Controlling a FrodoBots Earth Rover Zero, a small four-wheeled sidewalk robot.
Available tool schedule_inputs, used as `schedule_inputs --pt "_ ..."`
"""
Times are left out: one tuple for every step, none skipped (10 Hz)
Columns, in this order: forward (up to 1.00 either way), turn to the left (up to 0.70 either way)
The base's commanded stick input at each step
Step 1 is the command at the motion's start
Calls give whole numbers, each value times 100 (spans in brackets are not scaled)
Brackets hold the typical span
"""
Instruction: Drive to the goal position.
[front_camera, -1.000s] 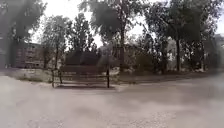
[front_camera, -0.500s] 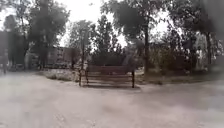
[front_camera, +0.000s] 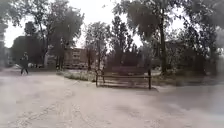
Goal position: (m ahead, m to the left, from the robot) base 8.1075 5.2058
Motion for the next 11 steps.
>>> schedule_inputs --pt "0 85" --pt "0 85" --pt "0 85" --pt "0 85" --pt "0 85" --pt "0 85" --pt "0 85" --pt "0 85" --pt "0 85" --pt "0 85" --pt "0 85"
